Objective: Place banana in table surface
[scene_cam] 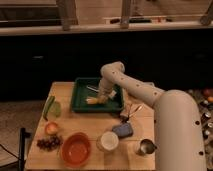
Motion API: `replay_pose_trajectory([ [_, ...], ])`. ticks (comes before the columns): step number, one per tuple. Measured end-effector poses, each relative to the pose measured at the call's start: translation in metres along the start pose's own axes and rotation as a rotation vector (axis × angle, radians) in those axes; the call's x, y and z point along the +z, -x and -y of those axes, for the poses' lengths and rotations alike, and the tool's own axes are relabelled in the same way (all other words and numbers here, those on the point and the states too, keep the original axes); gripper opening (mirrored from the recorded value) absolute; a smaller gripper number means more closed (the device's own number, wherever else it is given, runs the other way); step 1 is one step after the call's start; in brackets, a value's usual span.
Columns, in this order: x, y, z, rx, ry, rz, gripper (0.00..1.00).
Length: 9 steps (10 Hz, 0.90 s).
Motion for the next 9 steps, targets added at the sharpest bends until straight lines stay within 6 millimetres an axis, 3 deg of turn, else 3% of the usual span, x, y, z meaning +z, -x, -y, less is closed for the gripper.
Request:
replay_pose_trajectory([
  [4, -0.030, 0.010, 0.000, -0.078, -0.023, 0.008, 0.00],
  [9, -0.066, 0.039, -0.032, -0.197, -0.051, 0.017, 0.00],
])
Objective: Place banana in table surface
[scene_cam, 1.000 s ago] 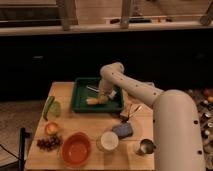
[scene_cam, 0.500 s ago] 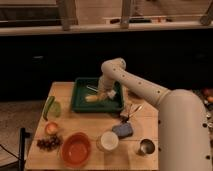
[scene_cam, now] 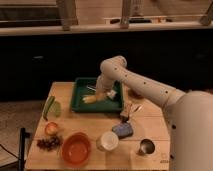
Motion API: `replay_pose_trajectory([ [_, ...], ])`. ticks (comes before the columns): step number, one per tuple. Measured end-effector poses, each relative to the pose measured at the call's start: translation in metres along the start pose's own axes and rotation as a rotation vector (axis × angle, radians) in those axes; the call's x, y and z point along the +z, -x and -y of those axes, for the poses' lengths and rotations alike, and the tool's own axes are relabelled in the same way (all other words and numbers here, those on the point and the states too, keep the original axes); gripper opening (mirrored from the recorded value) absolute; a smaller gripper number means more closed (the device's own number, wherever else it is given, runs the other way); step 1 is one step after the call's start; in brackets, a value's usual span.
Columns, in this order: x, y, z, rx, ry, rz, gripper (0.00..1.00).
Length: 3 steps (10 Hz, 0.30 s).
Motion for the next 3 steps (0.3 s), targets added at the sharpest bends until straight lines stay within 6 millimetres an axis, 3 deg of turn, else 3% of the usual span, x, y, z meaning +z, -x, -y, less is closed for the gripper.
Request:
replay_pose_trajectory([
  [3, -0.008, 0.018, -0.024, -0.085, 0.004, 0.000, 0.00],
])
